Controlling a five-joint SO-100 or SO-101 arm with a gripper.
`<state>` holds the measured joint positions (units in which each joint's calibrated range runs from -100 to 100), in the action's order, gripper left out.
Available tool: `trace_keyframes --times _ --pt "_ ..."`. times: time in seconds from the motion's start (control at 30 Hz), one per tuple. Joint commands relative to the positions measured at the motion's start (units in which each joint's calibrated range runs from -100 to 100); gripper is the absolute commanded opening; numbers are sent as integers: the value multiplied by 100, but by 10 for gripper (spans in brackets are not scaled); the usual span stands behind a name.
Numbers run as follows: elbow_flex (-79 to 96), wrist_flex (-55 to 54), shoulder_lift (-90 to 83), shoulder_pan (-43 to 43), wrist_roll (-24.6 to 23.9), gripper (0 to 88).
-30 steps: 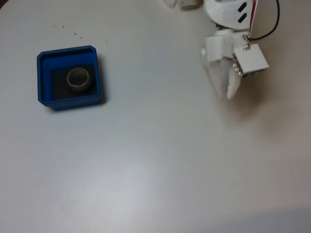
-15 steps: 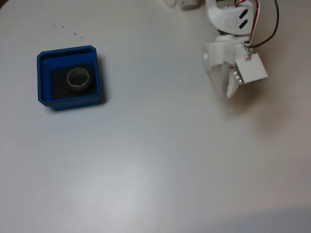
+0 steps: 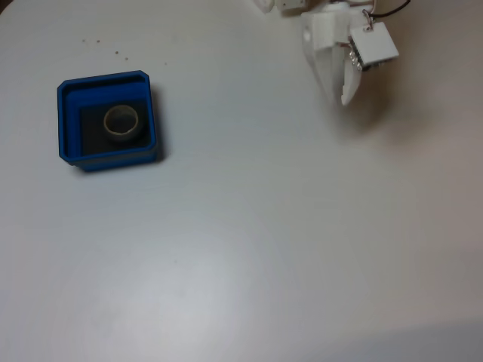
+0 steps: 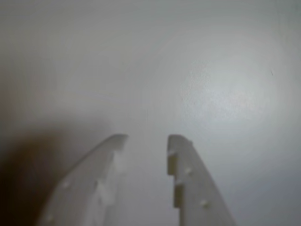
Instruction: Pick the black tape roll and drop it in the blue box
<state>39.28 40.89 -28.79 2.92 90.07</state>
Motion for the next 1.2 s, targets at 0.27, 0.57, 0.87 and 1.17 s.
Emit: trace_keyframes --times 0.27,0.57,0.87,1.17 --pt "1822 -87 -2322 -62 30 14" --pt "3134 -87 -3802 -62 30 14" --pt "4670 -79 -5357 -62 38 14" --pt "5883 -71 -6594 -62 38 14"
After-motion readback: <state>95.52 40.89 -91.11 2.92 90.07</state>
